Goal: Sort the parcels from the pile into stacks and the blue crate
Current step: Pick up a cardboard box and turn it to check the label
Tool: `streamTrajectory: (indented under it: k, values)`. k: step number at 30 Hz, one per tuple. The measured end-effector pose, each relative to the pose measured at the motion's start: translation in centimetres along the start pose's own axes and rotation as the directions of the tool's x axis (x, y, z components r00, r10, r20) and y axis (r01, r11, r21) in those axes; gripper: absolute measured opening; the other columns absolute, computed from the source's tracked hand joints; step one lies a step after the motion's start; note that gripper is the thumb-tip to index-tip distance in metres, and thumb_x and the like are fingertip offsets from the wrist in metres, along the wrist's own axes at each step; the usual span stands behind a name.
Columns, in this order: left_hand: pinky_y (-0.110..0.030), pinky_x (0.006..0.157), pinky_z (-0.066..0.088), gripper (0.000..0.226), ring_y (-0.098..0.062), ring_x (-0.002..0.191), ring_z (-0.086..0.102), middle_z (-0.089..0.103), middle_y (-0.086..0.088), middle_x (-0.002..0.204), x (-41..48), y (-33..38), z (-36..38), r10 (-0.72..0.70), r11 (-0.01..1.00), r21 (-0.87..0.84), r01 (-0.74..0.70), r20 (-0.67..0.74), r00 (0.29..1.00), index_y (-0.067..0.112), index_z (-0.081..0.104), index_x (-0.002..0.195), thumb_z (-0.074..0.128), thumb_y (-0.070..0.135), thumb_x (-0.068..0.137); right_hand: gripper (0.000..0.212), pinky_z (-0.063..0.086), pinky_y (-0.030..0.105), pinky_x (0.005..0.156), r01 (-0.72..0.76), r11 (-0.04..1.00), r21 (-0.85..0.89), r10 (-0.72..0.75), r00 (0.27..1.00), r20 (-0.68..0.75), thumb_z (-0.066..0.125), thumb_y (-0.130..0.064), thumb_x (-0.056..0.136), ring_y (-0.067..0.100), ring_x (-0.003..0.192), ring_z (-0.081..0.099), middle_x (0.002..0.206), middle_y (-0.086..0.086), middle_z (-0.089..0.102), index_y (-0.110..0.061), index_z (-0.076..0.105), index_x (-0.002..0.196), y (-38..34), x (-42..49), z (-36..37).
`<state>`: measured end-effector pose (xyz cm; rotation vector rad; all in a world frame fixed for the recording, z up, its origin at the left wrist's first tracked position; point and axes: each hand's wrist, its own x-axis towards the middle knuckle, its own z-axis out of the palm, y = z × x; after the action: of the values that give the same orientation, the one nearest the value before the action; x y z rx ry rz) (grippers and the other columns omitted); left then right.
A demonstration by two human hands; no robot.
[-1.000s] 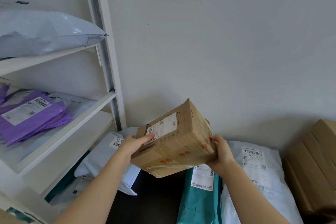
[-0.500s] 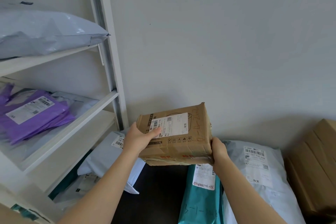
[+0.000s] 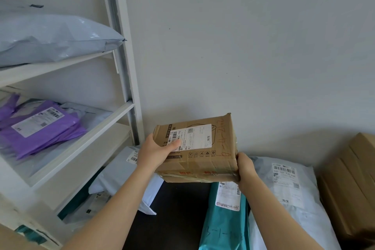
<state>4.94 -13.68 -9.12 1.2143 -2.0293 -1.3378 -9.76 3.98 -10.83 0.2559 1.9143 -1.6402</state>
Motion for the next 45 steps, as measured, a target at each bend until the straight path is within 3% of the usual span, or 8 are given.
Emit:
streamTrajectory:
  k: [8, 13, 18, 25, 30, 37, 42, 45]
  values:
    - [-0.044, 0.098, 0.047, 0.069, -0.023, 0.114, 0.056, 0.061, -0.002, 0.123, 0.3, -0.3, -0.2, -0.046, 0.990, -0.132, 0.050, 0.036, 0.998, 0.017, 0.052, 0.130, 0.077, 0.048, 0.073, 0.033, 0.041, 0.037, 0.075, 0.085, 0.985, -0.149, -0.094, 0.994, -0.053, 0.032, -0.024, 0.097, 0.025, 0.084, 0.053, 0.082, 0.010, 0.056, -0.009, 0.054, 0.079, -1.5, -0.7, 0.1]
    - [-0.043, 0.096, 0.048, 0.056, -0.024, 0.110, 0.058, 0.064, -0.004, 0.118, 0.6, -0.5, -0.7, -0.092, 0.977, -0.190, 0.098, 0.040, 0.995, 0.016, 0.057, 0.125, 0.074, 0.043, 0.078, 0.057, 0.050, 0.044, 0.095, 0.123, 0.985, -0.121, -0.103, 0.982, 0.155, 0.041, -0.072, 0.083, 0.028, 0.099, 0.064, 0.100, 0.008, 0.070, -0.024, 0.068, 0.098, -2.6, -1.8, 0.6]
    - [-0.038, 0.087, 0.050, 0.049, -0.024, 0.104, 0.060, 0.066, -0.005, 0.113, 1.1, -0.6, -1.3, -0.110, 0.966, -0.231, 0.116, 0.042, 0.993, 0.015, 0.061, 0.119, 0.075, 0.040, 0.079, 0.080, 0.040, 0.052, 0.107, 0.101, 0.982, -0.162, -0.057, 0.966, 0.253, 0.049, -0.078, 0.076, 0.043, 0.124, 0.050, 0.132, 0.027, 0.053, -0.010, 0.062, 0.117, -3.6, -2.5, 0.1]
    - [-0.028, 0.065, 0.047, 0.036, -0.017, 0.087, 0.062, 0.069, -0.002, 0.097, 0.9, -0.3, -1.7, -0.097, 0.956, -0.271, 0.110, 0.059, 0.994, 0.013, 0.065, 0.108, 0.072, 0.037, 0.083, 0.035, 0.051, 0.032, 0.069, 0.140, 0.955, -0.261, -0.029, 0.921, 0.388, 0.056, -0.050, 0.089, 0.020, 0.085, 0.065, 0.092, 0.004, 0.070, -0.020, 0.064, 0.106, -4.3, -2.4, 0.1]
    - [-0.023, 0.059, 0.035, 0.042, -0.008, 0.069, 0.054, 0.063, 0.002, 0.078, 0.4, 1.6, -2.3, -0.110, 0.931, -0.344, 0.118, 0.042, 0.993, 0.016, 0.064, 0.084, 0.040, 0.047, 0.100, 0.045, 0.053, 0.038, 0.079, 0.106, 0.980, -0.171, -0.069, 0.975, 0.210, 0.058, -0.054, 0.088, 0.025, 0.093, 0.065, 0.100, 0.007, 0.070, -0.016, 0.063, 0.111, -3.4, -0.9, 0.4]
    - [-0.050, 0.103, 0.041, 0.012, -0.021, 0.108, 0.060, 0.069, 0.005, 0.099, 0.6, 1.5, -2.7, -0.047, 0.897, -0.436, 0.081, 0.089, 0.995, 0.032, 0.067, 0.094, 0.059, 0.040, 0.090, 0.042, 0.054, 0.041, 0.085, 0.041, 0.999, 0.030, -0.046, 0.979, 0.197, 0.060, -0.049, 0.089, 0.028, 0.093, 0.067, 0.104, 0.010, 0.072, -0.015, 0.063, 0.114, -1.7, 1.2, -1.0]
    - [-0.032, 0.064, 0.048, 0.086, -0.019, 0.092, 0.060, 0.063, -0.003, 0.110, 0.1, 2.8, -2.8, -0.168, 0.879, -0.351, 0.322, 0.404, 0.899, 0.024, 0.048, 0.134, 0.057, 0.072, 0.063, 0.039, 0.052, 0.044, 0.092, 0.019, 0.995, 0.101, -0.041, 0.975, 0.218, 0.059, -0.050, 0.090, 0.029, 0.094, 0.067, 0.106, 0.012, 0.072, -0.016, 0.064, 0.110, -0.6, 1.9, -1.8]
    - [-0.030, 0.059, 0.049, 0.085, -0.020, 0.086, 0.064, 0.069, -0.005, 0.101, 0.2, 2.7, -2.7, -0.194, 0.889, -0.324, 0.323, 0.373, 0.907, 0.019, 0.057, 0.126, 0.057, 0.072, 0.059, 0.044, 0.051, 0.045, 0.095, 0.044, 0.999, 0.015, -0.045, 0.986, 0.163, 0.057, -0.053, 0.090, 0.030, 0.099, 0.067, 0.104, 0.011, 0.072, -0.014, 0.063, 0.109, -0.5, 2.6, -1.7]
